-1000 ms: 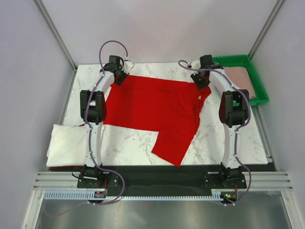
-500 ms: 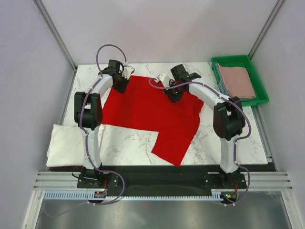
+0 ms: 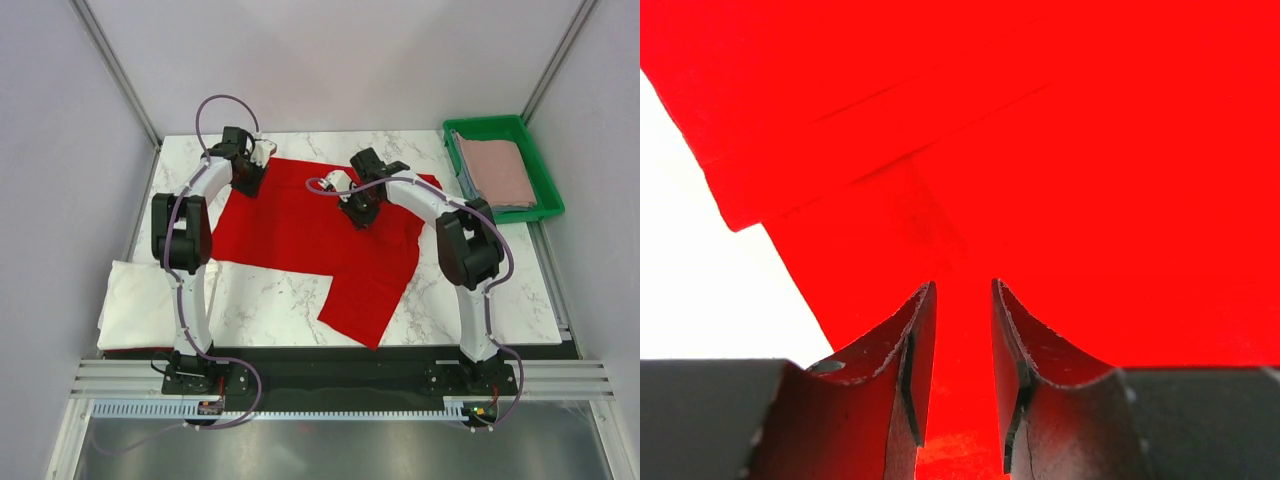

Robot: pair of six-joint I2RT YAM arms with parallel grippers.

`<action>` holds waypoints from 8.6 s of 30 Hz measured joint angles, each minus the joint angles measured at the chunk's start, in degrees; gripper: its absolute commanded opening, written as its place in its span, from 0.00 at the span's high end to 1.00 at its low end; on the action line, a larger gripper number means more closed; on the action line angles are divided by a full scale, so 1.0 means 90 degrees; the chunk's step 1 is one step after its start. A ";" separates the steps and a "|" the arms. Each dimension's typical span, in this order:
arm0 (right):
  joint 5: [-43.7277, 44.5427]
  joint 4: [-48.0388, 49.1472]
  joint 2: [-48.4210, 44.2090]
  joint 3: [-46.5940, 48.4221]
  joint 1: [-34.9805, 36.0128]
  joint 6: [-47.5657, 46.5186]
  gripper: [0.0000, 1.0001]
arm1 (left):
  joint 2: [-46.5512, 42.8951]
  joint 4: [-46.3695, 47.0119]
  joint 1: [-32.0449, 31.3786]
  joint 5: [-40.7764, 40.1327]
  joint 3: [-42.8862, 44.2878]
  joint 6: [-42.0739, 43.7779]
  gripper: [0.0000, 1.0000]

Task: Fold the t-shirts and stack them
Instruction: Fold the tshirt

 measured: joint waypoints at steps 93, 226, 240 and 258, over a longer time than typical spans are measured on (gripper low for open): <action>0.1739 0.0641 0.0457 0.0525 -0.2499 0.0860 0.77 | 0.1520 -0.0129 0.0085 -0.0699 0.2378 0.0061 0.62; -0.1353 -0.0789 -0.5734 -0.5396 -0.1107 -0.3500 0.53 | -0.3487 -0.0454 -0.0129 -0.0559 -0.2752 -0.0658 0.46; -0.1003 -0.0024 -0.5093 -0.6329 -0.0087 -0.4150 0.58 | -0.3487 -0.0430 0.0425 -0.0539 -0.3065 -0.0612 0.48; -0.0848 -0.0189 -0.4488 -0.6091 0.0452 -0.4452 0.59 | -0.3053 -0.0432 0.0476 -0.0542 -0.2965 -0.0622 0.48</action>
